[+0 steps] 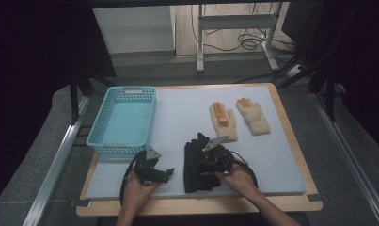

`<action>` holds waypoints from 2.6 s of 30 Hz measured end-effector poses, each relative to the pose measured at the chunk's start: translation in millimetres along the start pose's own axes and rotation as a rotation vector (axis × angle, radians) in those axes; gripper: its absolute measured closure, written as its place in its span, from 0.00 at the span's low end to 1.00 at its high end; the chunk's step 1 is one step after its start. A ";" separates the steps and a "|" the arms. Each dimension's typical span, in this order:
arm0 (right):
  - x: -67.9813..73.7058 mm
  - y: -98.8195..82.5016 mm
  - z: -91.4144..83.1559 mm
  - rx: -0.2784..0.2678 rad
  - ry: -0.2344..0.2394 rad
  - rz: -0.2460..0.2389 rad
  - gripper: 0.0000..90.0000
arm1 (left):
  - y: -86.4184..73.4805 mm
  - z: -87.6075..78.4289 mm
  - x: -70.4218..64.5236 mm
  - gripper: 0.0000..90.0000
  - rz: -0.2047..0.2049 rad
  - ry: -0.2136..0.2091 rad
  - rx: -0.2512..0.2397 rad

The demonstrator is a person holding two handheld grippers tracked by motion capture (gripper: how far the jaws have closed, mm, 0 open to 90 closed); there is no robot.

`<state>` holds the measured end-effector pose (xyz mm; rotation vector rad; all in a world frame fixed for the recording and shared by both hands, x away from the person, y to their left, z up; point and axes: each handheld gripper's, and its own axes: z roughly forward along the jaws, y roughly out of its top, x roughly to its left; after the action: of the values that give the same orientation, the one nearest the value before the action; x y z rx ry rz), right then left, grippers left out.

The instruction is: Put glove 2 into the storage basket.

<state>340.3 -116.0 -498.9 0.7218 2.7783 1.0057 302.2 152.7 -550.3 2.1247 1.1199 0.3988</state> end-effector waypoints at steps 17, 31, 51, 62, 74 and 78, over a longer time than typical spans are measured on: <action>23.9 41.5 -16.8 -0.076 0.040 0.037 0.99 | 0.0 -0.1 0.0 0.03 -0.001 -0.001 0.000; -13.3 42.5 -2.5 -0.064 -0.069 0.093 0.66 | 0.1 -0.4 0.7 0.03 0.005 -0.001 0.004; -9.4 44.6 -6.8 -0.033 -0.098 0.035 0.99 | 0.1 -0.1 0.4 0.03 0.001 -0.001 0.001; -22.8 38.0 2.4 0.018 -0.073 0.016 0.91 | 0.0 -0.3 0.6 0.03 0.004 -0.001 0.003; -22.9 -3.2 -27.0 -0.045 -0.033 0.038 0.96 | -6.3 -9.2 5.9 0.03 0.000 0.023 0.002; -15.8 -29.7 -28.6 -0.036 0.011 0.039 0.98 | -12.6 -19.6 16.4 0.03 -0.039 0.040 -0.014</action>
<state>335.3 -159.8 -496.3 0.7709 2.7585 1.0667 293.4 179.4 -546.0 2.0884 1.1757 0.4310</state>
